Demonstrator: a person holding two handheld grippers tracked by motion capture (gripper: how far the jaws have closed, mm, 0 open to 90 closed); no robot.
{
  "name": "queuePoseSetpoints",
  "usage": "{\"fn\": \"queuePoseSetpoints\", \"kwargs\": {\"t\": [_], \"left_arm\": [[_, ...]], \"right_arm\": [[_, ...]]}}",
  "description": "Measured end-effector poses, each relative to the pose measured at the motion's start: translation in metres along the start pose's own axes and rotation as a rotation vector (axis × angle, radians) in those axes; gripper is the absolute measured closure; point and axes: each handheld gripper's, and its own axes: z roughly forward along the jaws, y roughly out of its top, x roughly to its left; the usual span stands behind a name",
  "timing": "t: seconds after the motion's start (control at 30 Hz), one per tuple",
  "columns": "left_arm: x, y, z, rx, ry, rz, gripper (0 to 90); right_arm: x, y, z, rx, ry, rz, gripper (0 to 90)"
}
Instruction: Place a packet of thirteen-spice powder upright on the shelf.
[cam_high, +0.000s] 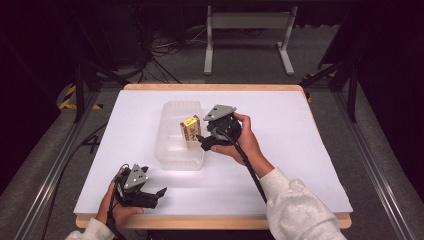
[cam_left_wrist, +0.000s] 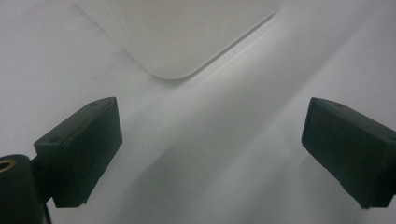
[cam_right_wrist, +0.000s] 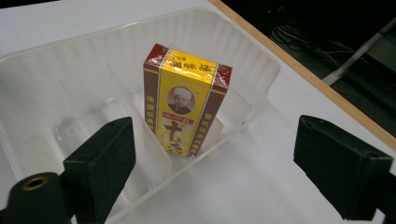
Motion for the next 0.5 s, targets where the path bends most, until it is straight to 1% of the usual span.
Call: {"fn": "queuePoseSetpoints", "kwargs": {"t": [0.13, 0.17, 0.33, 0.5], "left_arm": [[0.0, 0.0, 0.0, 0.001, -0.001, 0.001, 5.7], [0.0, 0.0, 0.0, 0.003, -0.001, 0.001, 5.7], [0.0, 0.0, 0.0, 0.002, 0.001, 0.001, 5.8], [0.0, 0.0, 0.0, 0.004, -0.001, 0.002, 5.8]], "right_arm": [[-0.002, -0.003, -0.004, 0.009, 0.003, -0.011, 12.8], [-0.003, -0.004, -0.006, 0.008, -0.003, -0.02, 12.8], [-0.008, -0.012, -0.012, 0.02, -0.004, -0.029, 12.8], [-0.012, -0.022, -0.019, 0.03, -0.016, -0.039, 12.7]]}}
